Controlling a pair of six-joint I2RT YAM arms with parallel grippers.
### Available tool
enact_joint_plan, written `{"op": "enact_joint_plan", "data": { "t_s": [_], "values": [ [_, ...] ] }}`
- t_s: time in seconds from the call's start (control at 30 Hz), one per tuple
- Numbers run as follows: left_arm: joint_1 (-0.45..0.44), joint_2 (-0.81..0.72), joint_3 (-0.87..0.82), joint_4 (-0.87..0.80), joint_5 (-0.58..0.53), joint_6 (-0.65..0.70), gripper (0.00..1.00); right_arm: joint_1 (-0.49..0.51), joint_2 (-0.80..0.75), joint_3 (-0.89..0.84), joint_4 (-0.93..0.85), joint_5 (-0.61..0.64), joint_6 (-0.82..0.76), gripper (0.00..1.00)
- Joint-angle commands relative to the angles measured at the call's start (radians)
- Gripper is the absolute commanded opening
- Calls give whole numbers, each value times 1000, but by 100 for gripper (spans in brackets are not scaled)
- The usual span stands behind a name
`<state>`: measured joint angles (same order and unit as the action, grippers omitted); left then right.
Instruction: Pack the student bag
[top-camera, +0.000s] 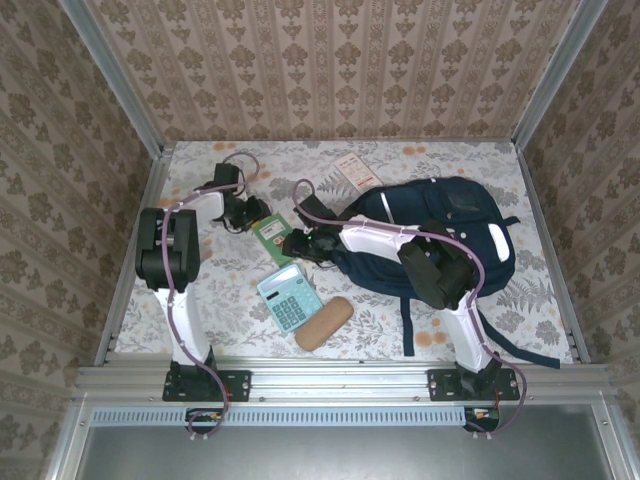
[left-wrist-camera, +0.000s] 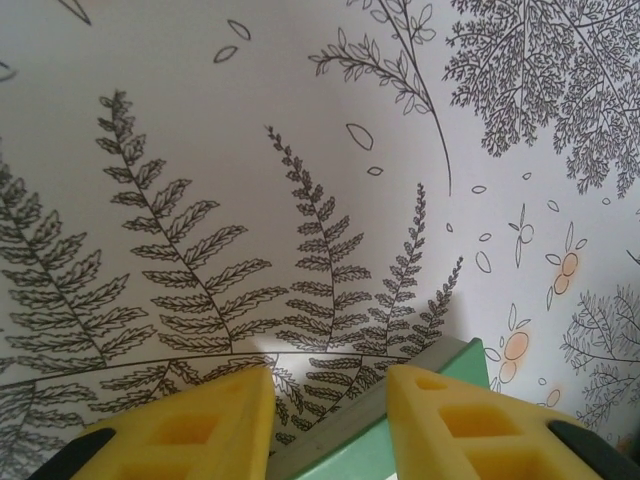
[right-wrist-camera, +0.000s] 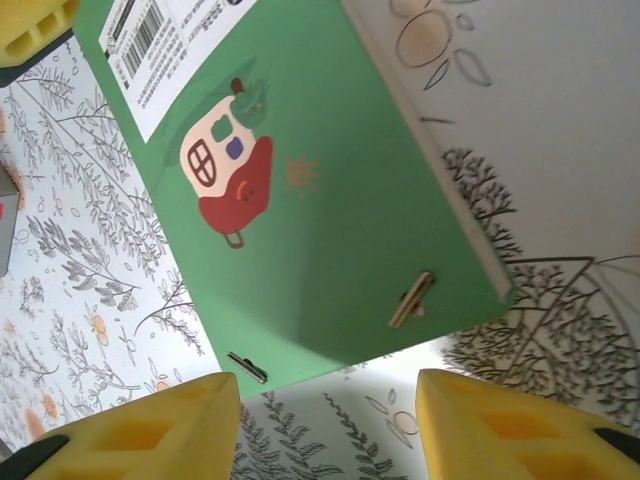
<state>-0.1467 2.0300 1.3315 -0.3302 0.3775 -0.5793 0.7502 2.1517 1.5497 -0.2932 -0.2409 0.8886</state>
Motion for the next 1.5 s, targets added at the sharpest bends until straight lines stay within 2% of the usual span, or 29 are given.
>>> {"op": "enact_joint_plan", "data": {
  "t_s": [0.0,0.37,0.6,1.0,1.3,1.47],
  "values": [
    [6,-33,-72,7,17,-7,36,-5,33,28,-10,1,33,50],
    [-11,-209,-297,54,-24,-101,34,-78,69,116,-98,29,-62,51],
    [-27,-304,-309,13,-63,-88,35,-83,-3,95,-136,85,-99,56],
    [-34,-193,-216,-11,-42,-8,35,-65,-27,-34,-63,107,-15,57],
    [-47,-188,-302,35,-13,-52,32,-60,13,-30,6,37,11,57],
    [-63,-196,-329,61,6,-90,30,-61,16,-39,130,-69,45,55]
  ]
}}
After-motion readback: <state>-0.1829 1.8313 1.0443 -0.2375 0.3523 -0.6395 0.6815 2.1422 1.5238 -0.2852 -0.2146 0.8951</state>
